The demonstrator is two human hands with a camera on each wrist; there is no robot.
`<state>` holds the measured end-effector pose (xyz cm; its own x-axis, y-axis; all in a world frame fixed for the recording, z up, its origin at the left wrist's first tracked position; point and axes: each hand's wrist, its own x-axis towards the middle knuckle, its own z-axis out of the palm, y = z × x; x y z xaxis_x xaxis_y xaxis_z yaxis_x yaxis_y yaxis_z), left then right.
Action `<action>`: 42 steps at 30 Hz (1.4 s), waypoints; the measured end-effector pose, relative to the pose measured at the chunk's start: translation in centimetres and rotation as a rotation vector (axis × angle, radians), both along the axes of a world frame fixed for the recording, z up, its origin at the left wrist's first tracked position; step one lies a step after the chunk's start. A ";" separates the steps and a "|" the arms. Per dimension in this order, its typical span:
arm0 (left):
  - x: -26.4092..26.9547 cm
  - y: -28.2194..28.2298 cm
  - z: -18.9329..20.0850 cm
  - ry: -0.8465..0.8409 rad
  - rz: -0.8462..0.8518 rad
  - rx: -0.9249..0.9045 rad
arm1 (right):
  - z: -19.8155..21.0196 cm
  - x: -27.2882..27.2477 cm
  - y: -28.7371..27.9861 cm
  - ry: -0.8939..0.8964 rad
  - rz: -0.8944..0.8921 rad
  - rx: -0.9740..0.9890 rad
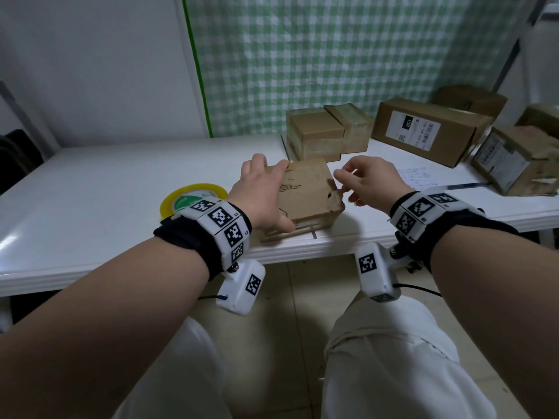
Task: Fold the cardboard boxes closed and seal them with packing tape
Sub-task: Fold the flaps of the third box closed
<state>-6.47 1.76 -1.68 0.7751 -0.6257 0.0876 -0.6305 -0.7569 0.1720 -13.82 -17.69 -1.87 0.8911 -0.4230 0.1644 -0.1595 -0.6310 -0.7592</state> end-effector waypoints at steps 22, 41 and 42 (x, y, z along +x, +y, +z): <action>0.9 0.0 0.1 0.068 -0.009 -0.019 | -1.7 0.2 -0.5 0.040 0.095 0.280; 1.5 -0.2 0.3 0.113 0.012 -0.023 | -1.6 0.0 0.0 0.135 0.130 0.415; 1.6 -0.2 0.3 0.116 0.013 -0.023 | -1.7 0.0 -0.1 0.160 0.164 0.438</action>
<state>-4.89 1.56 -1.39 0.7891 -0.6141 0.0107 -0.5952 -0.7602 0.2606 -13.87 -17.79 -3.54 0.9511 -0.2741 -0.1423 -0.2216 -0.2847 -0.9327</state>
